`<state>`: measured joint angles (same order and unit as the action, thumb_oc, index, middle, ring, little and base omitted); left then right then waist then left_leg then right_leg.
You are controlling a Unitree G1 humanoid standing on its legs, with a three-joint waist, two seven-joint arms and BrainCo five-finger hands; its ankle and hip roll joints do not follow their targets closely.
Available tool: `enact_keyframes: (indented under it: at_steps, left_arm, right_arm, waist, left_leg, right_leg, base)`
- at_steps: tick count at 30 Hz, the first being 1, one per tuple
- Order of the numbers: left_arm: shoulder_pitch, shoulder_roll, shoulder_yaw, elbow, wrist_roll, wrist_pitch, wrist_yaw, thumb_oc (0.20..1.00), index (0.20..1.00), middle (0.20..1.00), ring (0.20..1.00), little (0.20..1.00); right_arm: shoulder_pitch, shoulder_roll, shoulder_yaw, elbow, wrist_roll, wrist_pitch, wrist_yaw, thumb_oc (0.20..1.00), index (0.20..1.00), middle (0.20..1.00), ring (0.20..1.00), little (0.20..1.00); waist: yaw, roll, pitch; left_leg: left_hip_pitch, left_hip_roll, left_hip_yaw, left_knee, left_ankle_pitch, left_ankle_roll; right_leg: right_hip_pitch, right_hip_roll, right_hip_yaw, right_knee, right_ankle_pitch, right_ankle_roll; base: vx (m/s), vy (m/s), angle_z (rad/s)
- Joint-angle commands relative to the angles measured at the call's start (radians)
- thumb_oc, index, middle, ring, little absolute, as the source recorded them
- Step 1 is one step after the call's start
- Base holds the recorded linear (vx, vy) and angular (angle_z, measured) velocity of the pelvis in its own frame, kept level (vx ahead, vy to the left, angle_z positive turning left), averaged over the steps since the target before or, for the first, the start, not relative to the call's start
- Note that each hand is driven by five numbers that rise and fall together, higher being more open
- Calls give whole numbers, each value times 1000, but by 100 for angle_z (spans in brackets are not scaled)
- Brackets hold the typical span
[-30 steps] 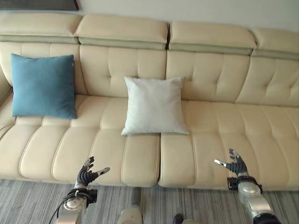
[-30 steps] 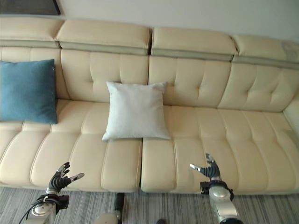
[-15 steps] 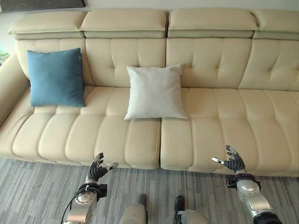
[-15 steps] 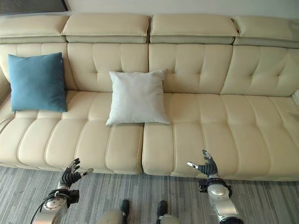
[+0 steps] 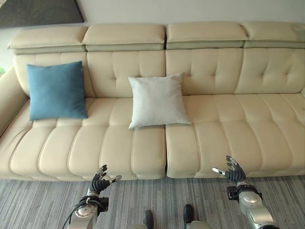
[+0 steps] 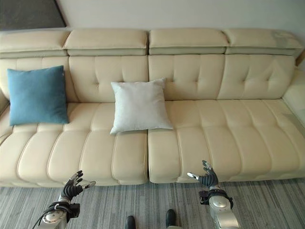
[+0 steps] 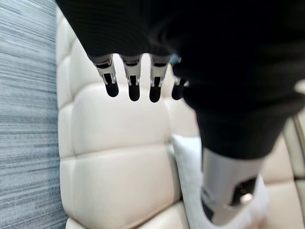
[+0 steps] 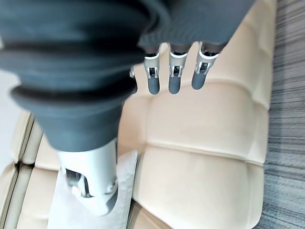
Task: Pick up all the scattered cushions and arrange them neatly on the sofa.
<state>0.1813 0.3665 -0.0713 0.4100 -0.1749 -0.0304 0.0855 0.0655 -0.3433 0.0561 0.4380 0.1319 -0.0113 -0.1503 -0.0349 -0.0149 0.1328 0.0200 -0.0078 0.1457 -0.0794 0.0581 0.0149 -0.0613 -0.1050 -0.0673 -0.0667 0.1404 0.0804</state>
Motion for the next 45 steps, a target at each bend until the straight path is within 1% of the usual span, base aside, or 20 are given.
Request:
enact_keyframes:
  at_steps: [1,2,3,5,6,7,8,11,14,17,18,20,23,27,29,31,34,39,42,45]
  left_arm:
    - [-46,26,-7,-19,37,-25,-11,1000,1000,1000,1000,1000]
    - [-47,26,-7,-18,37,-26,-11,1000,1000,1000,1000,1000]
    - [-67,25,-9,-23,43,-31,-8,1000,1000,1000,1000,1000]
    - [-79,22,-8,-32,57,-29,-8,1000,1000,1000,1000,1000]
    - [-79,22,-8,-32,57,-30,-8,1000,1000,1000,1000,1000]
    - [-81,21,-4,-41,61,-22,-10,1000,1000,1000,1000,1000]
    - [-83,22,-1,-45,63,-21,-12,1000,1000,1000,1000,1000]
    - [-83,22,4,-54,65,-15,-16,1000,1000,1000,1000,1000]
    - [-99,10,-4,-44,68,-13,-15,1000,1000,1000,1000,1000]
    - [-93,2,-4,-46,56,-18,-12,1000,1000,1000,1000,1000]
    - [-81,-3,-5,-69,39,-25,-13,1000,1000,1000,1000,1000]
    - [-74,-16,-4,-77,17,-33,-1,1000,1000,1000,1000,1000]
    - [-68,-42,-2,-77,-3,-41,16,1000,1000,1000,1000,1000]
    - [-54,-58,-3,-95,-13,-48,18,1000,1000,1000,1000,1000]
    - [-49,-58,-5,-97,-13,-50,21,1000,1000,1000,1000,1000]
    - [-55,-59,-16,-96,-12,-49,24,1000,1000,1000,1000,1000]
    - [-69,-52,-22,-94,-5,-49,25,1000,1000,1000,1000,1000]
    - [-55,-39,-13,-110,11,-55,20,1000,1000,1000,1000,1000]
    - [-41,-29,-15,-109,14,-52,7,1000,1000,1000,1000,1000]
    - [-40,-9,-25,-101,15,-40,-6,1000,1000,1000,1000,1000]
  right_arm:
    - [-14,-7,-33,-40,15,-20,-14,1000,1000,1000,1000,1000]
    - [-14,-7,-33,-40,15,-20,-14,1000,1000,1000,1000,1000]
    - [-21,5,-35,-41,18,-24,-24,1000,1000,1000,1000,1000]
    - [-28,8,-35,-48,11,-24,-26,1000,1000,1000,1000,1000]
    - [-28,8,-35,-49,11,-24,-26,1000,1000,1000,1000,1000]
    - [-37,1,-28,-52,-2,-19,-32,1000,1000,1000,1000,1000]
    - [-41,-4,-28,-53,-5,-20,-37,1000,1000,1000,1000,1000]
    - [-41,-9,-22,-54,-15,-10,-40,1000,1000,1000,1000,1000]
    - [2,-7,-25,-76,-5,-12,-37,1000,1000,1000,1000,1000]
    - [16,-3,-19,-85,3,-14,-32,1000,1000,1000,1000,1000]
    - [13,-17,-5,-97,7,-23,-29,1000,1000,1000,1000,1000]
    - [-3,-33,14,-97,2,-22,-25,1000,1000,1000,1000,1000]
    - [-27,-53,33,-104,-12,-20,-15,1000,1000,1000,1000,1000]
    - [-56,-65,49,-68,-18,-25,-15,1000,1000,1000,1000,1000]
    - [-66,-66,59,-53,-21,-27,-15,1000,1000,1000,1000,1000]
    - [-66,-67,65,-43,-23,-30,-16,1000,1000,1000,1000,1000]
    - [-58,-69,62,-35,-24,-30,-20,1000,1000,1000,1000,1000]
    - [-54,-67,59,-38,-34,-25,-10,1000,1000,1000,1000,1000]
    - [-56,-57,61,-35,-45,-21,4,1000,1000,1000,1000,1000]
    - [-44,-39,56,-27,-55,-18,15,1000,1000,1000,1000,1000]
  waist:
    - [-31,10,5]
    - [-28,9,5]
    - [-31,14,23]
    - [-25,17,29]
    - [-25,17,30]
    - [-16,22,26]
    - [-11,20,26]
    - [-9,15,26]
    - [-39,6,20]
    - [-52,4,18]
    - [-48,3,24]
    - [-26,15,32]
    - [12,23,40]
    - [62,-2,48]
    - [87,2,52]
    - [106,19,59]
    - [120,29,71]
    - [145,51,65]
    - [148,38,45]
    - [156,14,29]
  left_leg:
    - [-16,10,-16,15,-99,-11]
    - [-16,10,-12,15,-100,-10]
    - [-11,15,52,21,-113,-6]
    - [2,27,121,16,-121,-14]
    - [3,27,120,16,-121,-14]
    - [31,48,189,21,-146,-23]
    - [40,56,234,32,-153,-27]
    - [69,70,322,58,-181,-30]
    - [91,85,355,115,-222,-44]
    - [85,134,383,231,-247,-64]
    - [43,213,399,422,-221,-88]
    - [2,236,327,547,-145,-115]
    - [-94,160,136,561,-174,-99]
    - [-188,72,-23,426,-181,-64]
    - [-222,37,-118,299,-104,-77]
    - [-263,29,-190,185,1,-91]
    - [-297,20,-198,82,58,-101]
    - [-314,5,-195,64,104,-101]
    - [-308,-7,-194,98,86,-77]
    - [-292,-19,-168,137,35,-29]
  right_leg:
    - [-58,3,-15,166,-154,49]
    - [-61,3,-11,170,-155,49]
    - [-100,-26,-52,220,-151,57]
    - [-103,-89,-203,236,-138,52]
    - [-102,-89,-203,236,-139,52]
    - [-105,-124,-346,252,-145,56]
    - [-111,-143,-426,255,-132,57]
    - [-118,-197,-596,272,-97,64]
    - [-121,-179,-552,237,-105,61]
    - [-98,-157,-534,211,-128,40]
    - [-53,-112,-512,168,-157,14]
    - [-21,-58,-470,136,-189,-18]
    - [3,-18,-372,97,-201,-28]
    - [28,-12,-258,63,-185,-16]
    - [48,17,-204,53,-190,-14]
    - [73,51,-163,48,-205,-19]
    - [105,79,-123,46,-230,-25]
    - [171,105,-32,30,-270,-26]
    - [206,78,0,36,-295,-15]
    - [182,38,5,152,-316,15]
  base:
    - [-66,69,-64]
    - [-97,76,-70]
    - [-99,45,-72]
    - [-75,8,-128]
    - [51,-12,-202]
    - [74,-34,-173]
    - [92,-56,-158]
    - [76,-92,-184]
    - [190,-200,-63]
    - [195,-242,-57]
    - [222,-280,-34]
    - [267,-240,-103]
    - [211,-28,-183]
    - [186,27,-103]
    - [258,24,-95]
    - [233,35,-99]
    - [241,27,-64]
    - [298,107,-56]
    - [398,192,-57]
    - [306,168,-40]
